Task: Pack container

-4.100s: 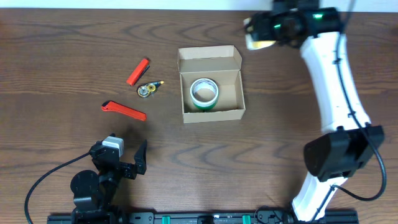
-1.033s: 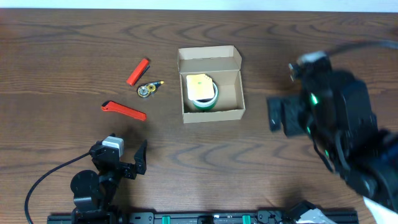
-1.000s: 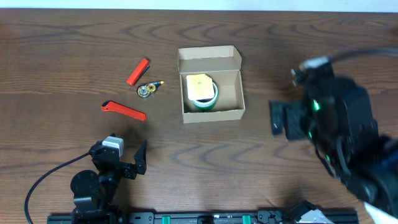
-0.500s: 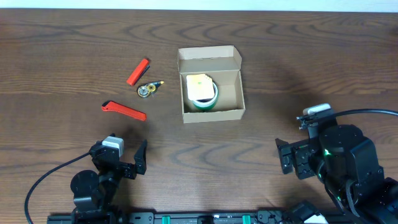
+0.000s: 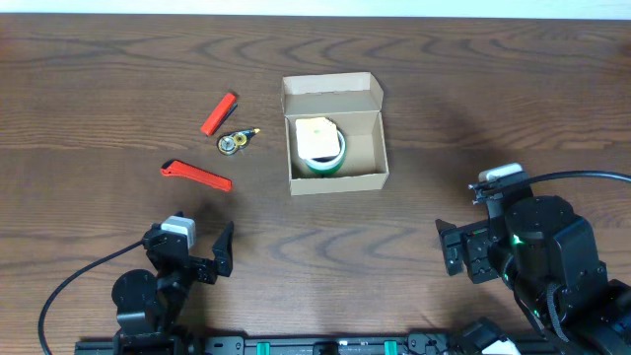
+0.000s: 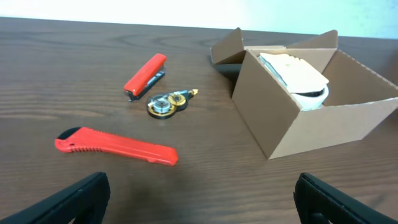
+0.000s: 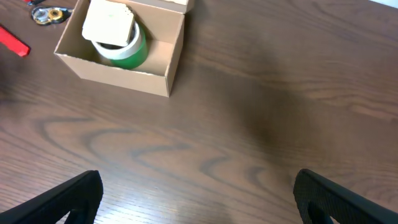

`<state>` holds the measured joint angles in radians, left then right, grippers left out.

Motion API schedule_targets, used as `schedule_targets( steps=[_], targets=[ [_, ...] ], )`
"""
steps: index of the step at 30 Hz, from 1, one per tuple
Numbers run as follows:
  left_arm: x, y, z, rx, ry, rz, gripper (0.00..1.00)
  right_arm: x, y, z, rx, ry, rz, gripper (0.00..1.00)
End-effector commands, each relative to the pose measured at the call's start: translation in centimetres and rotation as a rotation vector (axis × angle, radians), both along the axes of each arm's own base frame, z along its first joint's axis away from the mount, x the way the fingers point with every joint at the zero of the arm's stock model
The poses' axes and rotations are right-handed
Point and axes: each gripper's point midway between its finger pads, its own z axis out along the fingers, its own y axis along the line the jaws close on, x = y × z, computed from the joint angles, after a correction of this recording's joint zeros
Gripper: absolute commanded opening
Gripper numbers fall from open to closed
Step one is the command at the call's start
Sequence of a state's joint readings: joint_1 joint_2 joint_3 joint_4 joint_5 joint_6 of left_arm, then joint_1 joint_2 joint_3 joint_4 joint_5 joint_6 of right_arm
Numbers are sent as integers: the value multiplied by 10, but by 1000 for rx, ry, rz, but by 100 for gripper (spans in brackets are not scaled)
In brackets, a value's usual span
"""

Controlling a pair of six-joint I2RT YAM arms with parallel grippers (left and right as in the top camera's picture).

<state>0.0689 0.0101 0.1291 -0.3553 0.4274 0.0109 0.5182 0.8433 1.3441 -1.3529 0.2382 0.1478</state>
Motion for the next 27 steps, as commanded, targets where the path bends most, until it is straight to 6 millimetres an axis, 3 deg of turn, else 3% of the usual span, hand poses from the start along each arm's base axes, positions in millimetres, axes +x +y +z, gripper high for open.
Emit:
schedule_targets(
  steps=[1,7,16,23,27],
  targets=[
    [-3,-9,-8,-122,56,-15,95,0,-1,-1,-10,4,5,99],
    [-9,-17,11,-225,77,-33,95,0,-1,-2,-10,4,6,99],
    [-7,6,64,-181,154,112,95,0,-1,-2,-10,4,6,99],
    [14,11,96,-154,240,129,95,0,-1,-2,-10,4,5,99],
    [27,13,100,-135,232,130,95,0,-1,-2,-10,4,5,99]
  ],
)
